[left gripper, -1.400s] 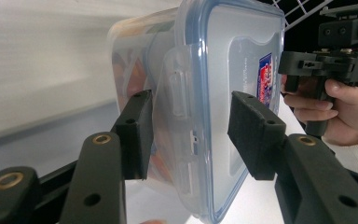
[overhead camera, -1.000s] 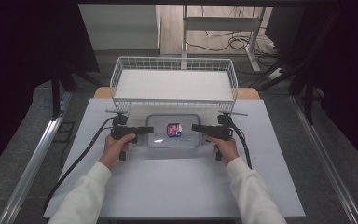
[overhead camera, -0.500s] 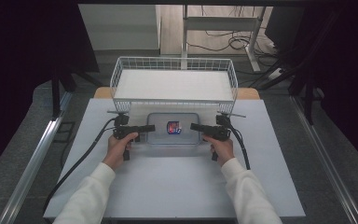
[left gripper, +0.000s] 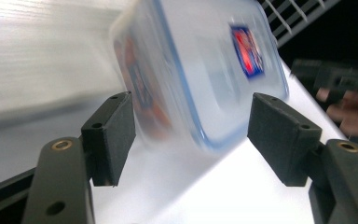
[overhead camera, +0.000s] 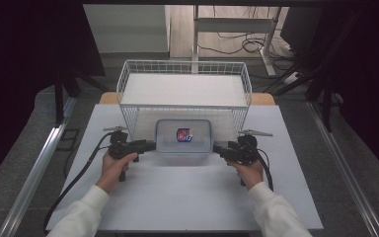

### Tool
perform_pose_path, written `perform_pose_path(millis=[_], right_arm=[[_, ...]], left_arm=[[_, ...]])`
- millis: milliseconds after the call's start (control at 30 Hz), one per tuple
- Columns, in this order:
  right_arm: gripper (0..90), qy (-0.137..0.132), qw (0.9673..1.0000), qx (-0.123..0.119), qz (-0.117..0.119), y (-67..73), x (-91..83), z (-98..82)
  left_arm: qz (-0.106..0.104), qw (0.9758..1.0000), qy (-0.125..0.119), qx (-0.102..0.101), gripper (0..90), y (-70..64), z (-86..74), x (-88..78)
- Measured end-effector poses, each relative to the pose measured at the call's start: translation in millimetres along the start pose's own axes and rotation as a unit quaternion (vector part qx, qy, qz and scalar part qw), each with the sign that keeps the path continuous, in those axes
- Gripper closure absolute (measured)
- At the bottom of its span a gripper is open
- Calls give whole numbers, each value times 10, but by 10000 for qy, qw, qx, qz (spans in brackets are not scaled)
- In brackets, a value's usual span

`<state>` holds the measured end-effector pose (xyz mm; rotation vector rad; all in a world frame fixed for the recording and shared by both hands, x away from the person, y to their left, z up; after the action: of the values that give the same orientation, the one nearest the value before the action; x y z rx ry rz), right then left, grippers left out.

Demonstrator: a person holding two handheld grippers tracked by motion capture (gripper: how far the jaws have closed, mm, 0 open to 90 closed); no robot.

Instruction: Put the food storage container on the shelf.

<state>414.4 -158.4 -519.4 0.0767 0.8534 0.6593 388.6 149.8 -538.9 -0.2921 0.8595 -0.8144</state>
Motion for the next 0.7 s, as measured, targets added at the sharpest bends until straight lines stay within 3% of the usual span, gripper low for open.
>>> perform_pose_path(millis=[33,67,100,167,233,367,433,500,533,600,667,700], right_arm=[[269,0,10000,0,0,0,0,0],[325,13,9989,-447,-117,35,-96,-76],[325,13,9989,-447,-117,35,-96,-76],[352,72,9962,-844,-208,95,-195,-190],[364,107,9955,-919,-190,119,-212,-226],[395,204,9915,-1274,-180,254,-239,-344],[424,254,9884,-1487,-175,354,-217,-404],[443,290,9878,-1523,-169,381,-200,-423],[501,374,9860,-1616,-136,434,-161,-454],[535,408,9859,-1618,-106,459,-144,-465],[600,468,9851,-1650,-94,500,-107,-480],[638,499,9847,-1665,-89,519,-86,-488]], left_arm=[[0,10000,0,0,311,0,0,0],[61,9999,9,117,312,-37,-40,-47],[72,9998,-5,186,312,-77,-77,-93],[40,9995,57,308,312,-190,-208,-195],[89,9991,113,396,309,-218,-257,-215],[338,9957,404,768,298,-335,-464,-251],[295,9950,460,840,295,-399,-540,-268],[269,9953,474,804,296,-434,-609,-285],[315,9947,510,831,296,-442,-646,-294],[499,9928,598,910,296,-439,-717,-315],[506,9930,629,858,296,-443,-780,-342],[600,9918,652,921,295,-450,-805,-354]])
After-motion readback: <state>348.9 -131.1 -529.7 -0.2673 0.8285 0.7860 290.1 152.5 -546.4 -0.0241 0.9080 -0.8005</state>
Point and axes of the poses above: each handheld gripper's, and its own axes: x roughly forward along the jaws, z roughly out of its top, y roughly to its left, the point moved 8 cm from there along x, roughly forward along the jaws, and after that the axes turned 9 degrees about y, right-handed, at the moved point
